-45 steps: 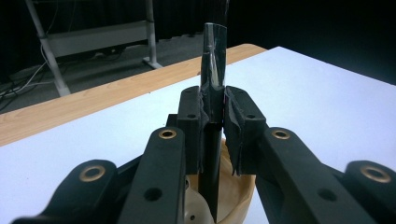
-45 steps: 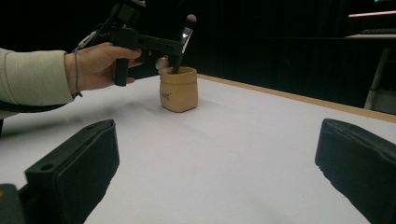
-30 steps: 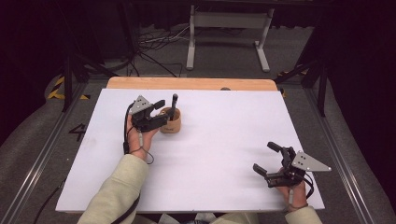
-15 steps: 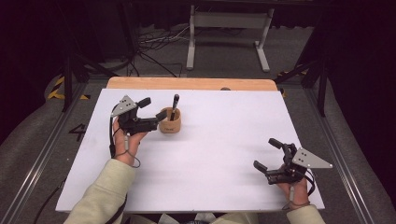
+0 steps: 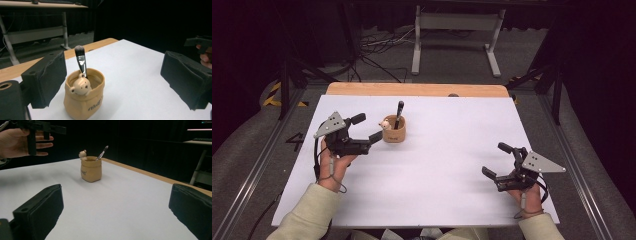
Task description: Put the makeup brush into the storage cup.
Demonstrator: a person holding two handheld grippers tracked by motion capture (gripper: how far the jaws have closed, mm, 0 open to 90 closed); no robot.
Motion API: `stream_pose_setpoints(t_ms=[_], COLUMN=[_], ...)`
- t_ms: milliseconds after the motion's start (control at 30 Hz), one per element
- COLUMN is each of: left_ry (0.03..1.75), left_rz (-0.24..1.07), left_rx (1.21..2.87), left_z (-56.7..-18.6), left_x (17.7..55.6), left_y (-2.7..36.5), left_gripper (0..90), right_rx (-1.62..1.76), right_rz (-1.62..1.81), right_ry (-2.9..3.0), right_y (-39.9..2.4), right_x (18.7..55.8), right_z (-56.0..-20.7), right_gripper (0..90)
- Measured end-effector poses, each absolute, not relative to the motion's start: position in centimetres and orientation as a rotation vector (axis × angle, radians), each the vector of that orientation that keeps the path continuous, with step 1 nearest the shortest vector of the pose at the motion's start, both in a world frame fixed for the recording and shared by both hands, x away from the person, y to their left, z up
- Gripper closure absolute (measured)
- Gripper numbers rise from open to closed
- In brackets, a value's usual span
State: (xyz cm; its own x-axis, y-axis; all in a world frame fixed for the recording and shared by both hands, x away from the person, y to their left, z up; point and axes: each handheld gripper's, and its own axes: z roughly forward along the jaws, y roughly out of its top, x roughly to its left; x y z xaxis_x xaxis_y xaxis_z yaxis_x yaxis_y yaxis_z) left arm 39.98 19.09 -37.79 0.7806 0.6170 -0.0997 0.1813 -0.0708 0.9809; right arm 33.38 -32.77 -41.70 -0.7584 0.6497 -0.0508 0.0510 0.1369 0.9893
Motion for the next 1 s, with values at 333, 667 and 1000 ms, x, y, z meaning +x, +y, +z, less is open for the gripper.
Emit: stream_pose_setpoints(t_ms=[333, 667, 1000], left_ry=[0.574, 0.579, 0.577], left_rz=[0.382, 0.324, 0.278], left_rx=[1.659, 1.731, 1.761], left_z=[-37.8, -38.9, -40.6], left_x=[37.7, 36.3, 35.5], left_y=[19.3, 20.4, 21.2], left_gripper=[3.0, 2.8, 2.8], right_rx=[0.667, 0.661, 0.64], right_rz=[1.659, 1.672, 1.669], right_ry=[1.963, 1.98, 2.014], right_y=[-32.7, -32.5, -32.0], right_x=[33.7, 33.9, 33.9], right_z=[-41.7, -41.9, -42.4], right_gripper=[0.0, 0.0, 0.0])
